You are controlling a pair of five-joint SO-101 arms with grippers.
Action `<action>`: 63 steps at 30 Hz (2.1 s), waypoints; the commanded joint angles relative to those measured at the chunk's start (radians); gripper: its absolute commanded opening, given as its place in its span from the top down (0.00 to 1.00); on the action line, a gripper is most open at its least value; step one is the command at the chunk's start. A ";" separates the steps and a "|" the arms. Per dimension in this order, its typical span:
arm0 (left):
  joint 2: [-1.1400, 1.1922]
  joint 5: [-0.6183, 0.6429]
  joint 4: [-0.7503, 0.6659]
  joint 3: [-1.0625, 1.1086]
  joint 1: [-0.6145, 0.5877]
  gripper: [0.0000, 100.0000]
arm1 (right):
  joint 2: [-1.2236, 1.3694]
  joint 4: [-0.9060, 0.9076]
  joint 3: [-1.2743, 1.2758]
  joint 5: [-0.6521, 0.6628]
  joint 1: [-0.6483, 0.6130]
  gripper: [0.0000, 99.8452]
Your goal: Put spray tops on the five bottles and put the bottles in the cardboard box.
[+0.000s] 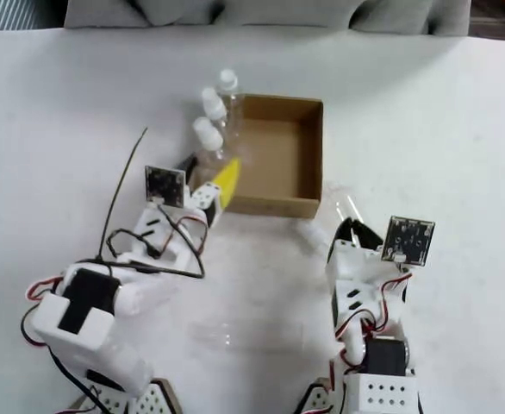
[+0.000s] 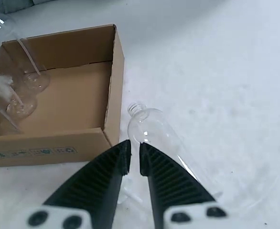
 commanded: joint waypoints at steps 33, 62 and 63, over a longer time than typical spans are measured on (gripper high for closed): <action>-0.986 -0.098 0.597 0.407 -0.016 0.70 | 0.001 0.008 0.009 -0.005 0.010 0.98; -1.890 -0.100 1.924 0.310 -0.440 0.95 | -0.008 0.001 0.009 0.318 0.105 0.98; -1.876 -0.098 1.927 0.310 -0.469 0.95 | -0.008 0.001 0.008 0.344 0.101 0.98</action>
